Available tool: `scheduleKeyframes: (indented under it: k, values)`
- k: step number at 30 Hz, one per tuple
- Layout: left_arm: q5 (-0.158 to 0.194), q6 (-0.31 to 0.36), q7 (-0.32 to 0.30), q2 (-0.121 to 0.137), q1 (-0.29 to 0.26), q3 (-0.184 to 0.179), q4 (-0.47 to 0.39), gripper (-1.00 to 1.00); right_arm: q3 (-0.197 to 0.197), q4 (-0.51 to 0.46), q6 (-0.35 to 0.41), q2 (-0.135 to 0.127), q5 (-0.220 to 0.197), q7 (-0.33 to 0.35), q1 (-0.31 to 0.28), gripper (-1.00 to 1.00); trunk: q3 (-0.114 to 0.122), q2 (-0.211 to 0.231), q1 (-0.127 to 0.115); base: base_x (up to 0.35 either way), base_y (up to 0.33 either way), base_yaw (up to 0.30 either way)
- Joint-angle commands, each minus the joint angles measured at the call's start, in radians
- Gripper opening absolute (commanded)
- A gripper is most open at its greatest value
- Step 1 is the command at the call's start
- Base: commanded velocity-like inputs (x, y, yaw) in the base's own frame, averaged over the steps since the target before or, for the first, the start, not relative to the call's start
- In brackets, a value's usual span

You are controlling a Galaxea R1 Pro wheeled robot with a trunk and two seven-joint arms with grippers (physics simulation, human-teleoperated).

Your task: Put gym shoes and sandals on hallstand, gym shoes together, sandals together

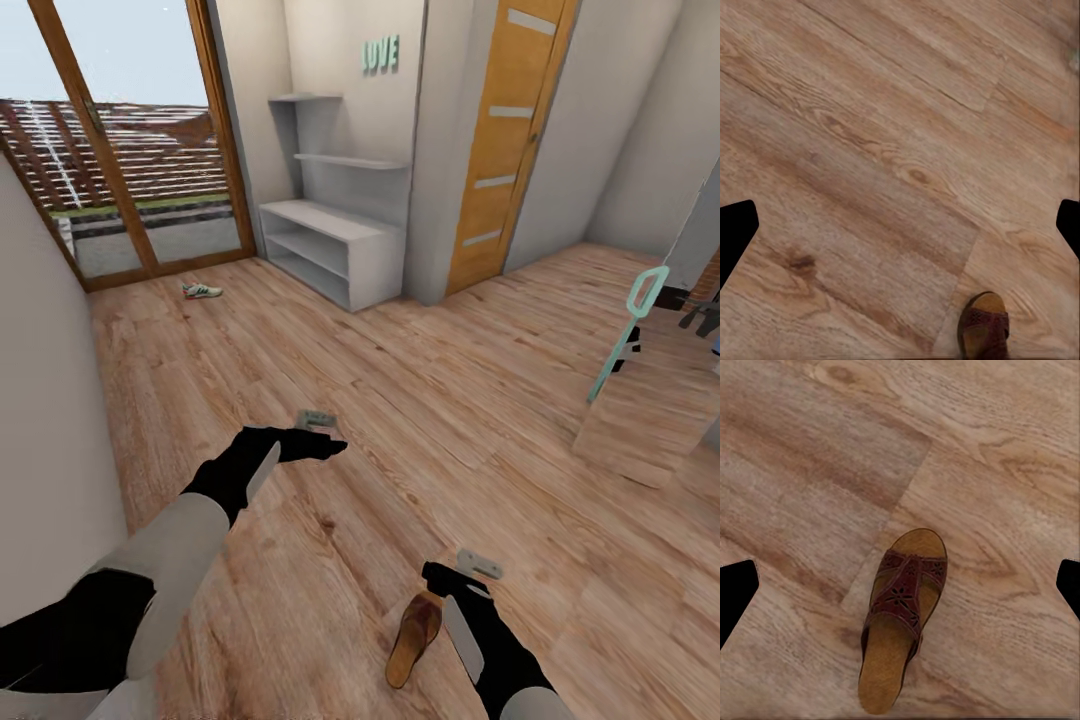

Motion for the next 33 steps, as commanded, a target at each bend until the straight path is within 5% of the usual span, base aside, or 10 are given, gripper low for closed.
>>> scheduleKeyframes:
  k: [1,7,17,33]
  values:
    - [0.006,0.018,-0.045,-0.002,-0.018,-0.007,-0.002,1.00,-0.001,0.002,0.004,0.001,-0.008,-0.004,-0.001,1.00,-0.002,0.000,0.000,0.000,0.000,0.174]
    - [0.008,0.031,-0.150,-0.011,-0.038,-0.047,-0.003,1.00,-0.002,0.007,0.003,0.001,-0.008,-0.003,0.000,1.00,-0.009,0.000,0.000,0.000,0.000,0.177]
    - [0.013,0.033,-0.241,-0.080,-0.038,-0.057,-0.003,1.00,-0.002,0.010,0.002,0.001,-0.008,-0.003,0.000,1.00,-0.012,0.000,0.000,0.000,0.000,0.047]
    - [0.007,0.018,-0.278,-0.076,-0.021,-0.059,-0.009,1.00,-0.008,0.062,0.002,0.001,-0.010,-0.005,0.000,1.00,-0.019,-0.014,0.008,0.000,0.000,-0.009]
